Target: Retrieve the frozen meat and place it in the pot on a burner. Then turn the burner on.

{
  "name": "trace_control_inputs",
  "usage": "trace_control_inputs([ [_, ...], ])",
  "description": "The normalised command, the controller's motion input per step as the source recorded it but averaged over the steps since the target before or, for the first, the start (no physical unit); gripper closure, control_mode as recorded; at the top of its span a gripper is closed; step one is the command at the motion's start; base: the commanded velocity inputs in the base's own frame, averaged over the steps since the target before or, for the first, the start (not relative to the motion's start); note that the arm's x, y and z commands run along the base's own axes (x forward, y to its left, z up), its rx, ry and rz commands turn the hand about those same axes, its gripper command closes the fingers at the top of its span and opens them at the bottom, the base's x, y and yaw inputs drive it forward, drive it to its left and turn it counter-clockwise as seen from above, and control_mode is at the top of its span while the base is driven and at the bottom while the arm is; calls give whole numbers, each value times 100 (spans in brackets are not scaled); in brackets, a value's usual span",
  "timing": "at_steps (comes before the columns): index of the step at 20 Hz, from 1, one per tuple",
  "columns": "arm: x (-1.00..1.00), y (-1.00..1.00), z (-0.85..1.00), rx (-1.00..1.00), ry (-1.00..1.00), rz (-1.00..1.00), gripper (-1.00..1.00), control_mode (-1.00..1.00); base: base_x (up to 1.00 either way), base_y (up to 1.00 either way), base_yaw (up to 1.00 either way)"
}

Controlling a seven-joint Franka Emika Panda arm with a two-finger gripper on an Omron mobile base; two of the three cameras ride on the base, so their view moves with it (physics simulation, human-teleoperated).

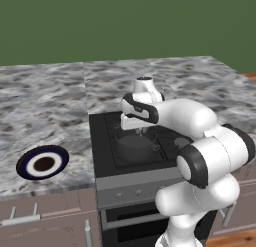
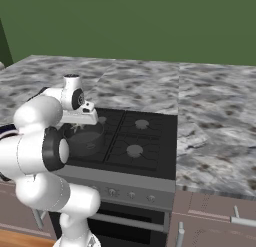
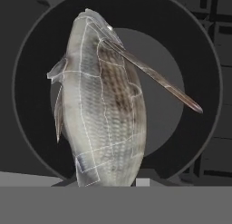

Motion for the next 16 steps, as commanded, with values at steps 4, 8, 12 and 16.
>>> trace_control_inputs([
  [4, 0, 0, -10, 0, 3, 0, 100, -100, 0, 0, 0],
  [8, 0, 0, -14, 0, 5, 0, 100, -100, 0, 0, 0],
  [12, 0, 0, -22, 0, 3, 0, 100, -100, 0, 0, 0],
  [16, 0, 0, -31, 0, 5, 0, 100, -100, 0, 0, 0],
])
